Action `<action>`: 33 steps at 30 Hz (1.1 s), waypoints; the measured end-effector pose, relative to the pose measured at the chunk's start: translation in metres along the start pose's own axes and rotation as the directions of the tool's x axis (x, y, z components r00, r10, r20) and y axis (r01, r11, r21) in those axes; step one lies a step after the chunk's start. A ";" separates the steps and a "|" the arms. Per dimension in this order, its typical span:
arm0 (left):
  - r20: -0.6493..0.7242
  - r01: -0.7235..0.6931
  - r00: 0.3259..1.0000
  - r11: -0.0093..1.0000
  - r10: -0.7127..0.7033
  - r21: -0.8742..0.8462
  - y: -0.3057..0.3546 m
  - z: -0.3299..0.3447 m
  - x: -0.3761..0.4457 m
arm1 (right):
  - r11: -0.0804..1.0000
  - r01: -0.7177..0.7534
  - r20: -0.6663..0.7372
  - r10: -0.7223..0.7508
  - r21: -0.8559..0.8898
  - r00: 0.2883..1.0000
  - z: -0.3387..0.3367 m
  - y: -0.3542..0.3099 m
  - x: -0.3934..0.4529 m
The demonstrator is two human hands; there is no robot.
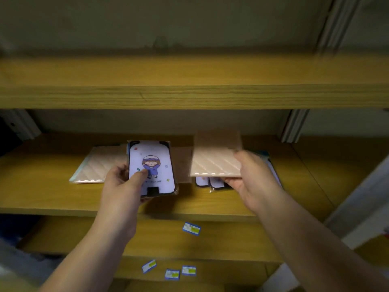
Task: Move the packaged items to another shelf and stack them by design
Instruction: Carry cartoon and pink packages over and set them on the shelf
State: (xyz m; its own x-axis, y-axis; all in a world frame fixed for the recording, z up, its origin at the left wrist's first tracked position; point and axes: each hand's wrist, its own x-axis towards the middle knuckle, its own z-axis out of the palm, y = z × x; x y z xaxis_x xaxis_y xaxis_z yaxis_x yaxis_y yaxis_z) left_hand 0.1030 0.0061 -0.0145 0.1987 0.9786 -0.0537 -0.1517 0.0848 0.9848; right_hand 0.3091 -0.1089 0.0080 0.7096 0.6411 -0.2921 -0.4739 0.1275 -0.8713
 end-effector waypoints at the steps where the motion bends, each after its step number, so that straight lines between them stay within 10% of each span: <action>1: 0.005 -0.005 1.000 1.000 0.005 0.002 -0.001 0.004 -0.006 | 1.000 0.006 -0.005 -0.006 -0.002 1.000 -0.011 -0.004 -0.006; 23: 0.109 -0.053 0.992 0.996 0.061 -0.073 -0.015 0.154 -0.300 | 0.992 0.047 0.441 0.010 -0.117 0.898 -0.285 -0.110 -0.201; 33: 0.273 0.089 0.959 0.995 -0.076 -0.035 -0.028 0.261 -0.380 | 0.996 0.022 0.209 -0.039 0.084 0.977 -0.438 -0.165 -0.199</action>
State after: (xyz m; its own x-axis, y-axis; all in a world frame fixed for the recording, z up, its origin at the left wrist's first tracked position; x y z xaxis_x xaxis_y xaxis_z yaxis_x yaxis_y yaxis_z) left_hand 0.2841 -0.4174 0.0215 0.4662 0.8810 -0.0809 -0.1676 0.1778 0.9697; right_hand 0.4742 -0.5889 0.0374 0.6031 0.7795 -0.1693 -0.5003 0.2043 -0.8414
